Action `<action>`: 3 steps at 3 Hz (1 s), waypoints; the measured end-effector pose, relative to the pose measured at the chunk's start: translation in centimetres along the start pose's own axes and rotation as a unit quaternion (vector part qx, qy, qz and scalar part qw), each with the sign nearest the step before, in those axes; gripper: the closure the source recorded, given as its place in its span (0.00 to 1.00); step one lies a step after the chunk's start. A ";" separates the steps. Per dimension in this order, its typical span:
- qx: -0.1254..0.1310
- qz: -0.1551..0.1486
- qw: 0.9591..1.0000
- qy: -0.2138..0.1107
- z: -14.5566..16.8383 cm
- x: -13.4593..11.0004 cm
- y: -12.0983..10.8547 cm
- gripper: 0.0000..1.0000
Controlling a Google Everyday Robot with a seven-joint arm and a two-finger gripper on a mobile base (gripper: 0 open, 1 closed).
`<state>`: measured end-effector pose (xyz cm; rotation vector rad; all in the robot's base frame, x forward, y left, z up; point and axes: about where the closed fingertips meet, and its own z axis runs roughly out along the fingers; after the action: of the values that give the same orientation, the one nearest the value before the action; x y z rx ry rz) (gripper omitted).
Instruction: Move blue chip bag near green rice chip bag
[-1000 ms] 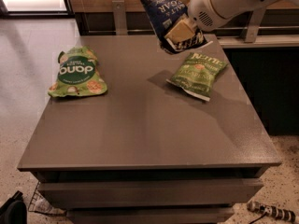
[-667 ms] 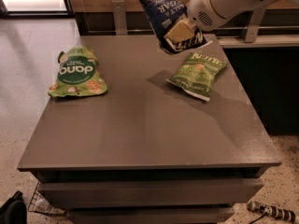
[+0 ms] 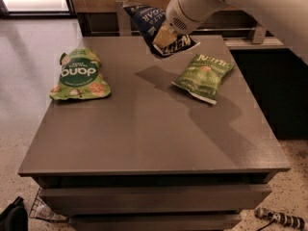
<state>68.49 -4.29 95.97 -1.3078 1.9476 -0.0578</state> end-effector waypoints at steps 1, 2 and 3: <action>0.010 0.006 1.000 0.014 2.7 -0.6 0.2 1.00; 0.008 0.021 1.000 0.006 5.6 -1.3 0.7 1.00; -0.052 0.026 0.998 -0.020 9.6 -2.7 3.1 1.00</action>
Offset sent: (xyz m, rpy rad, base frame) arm 0.0462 0.0542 -0.0561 0.0730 0.0311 -0.0430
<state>72.49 2.81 89.51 -1.3137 1.9708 0.0956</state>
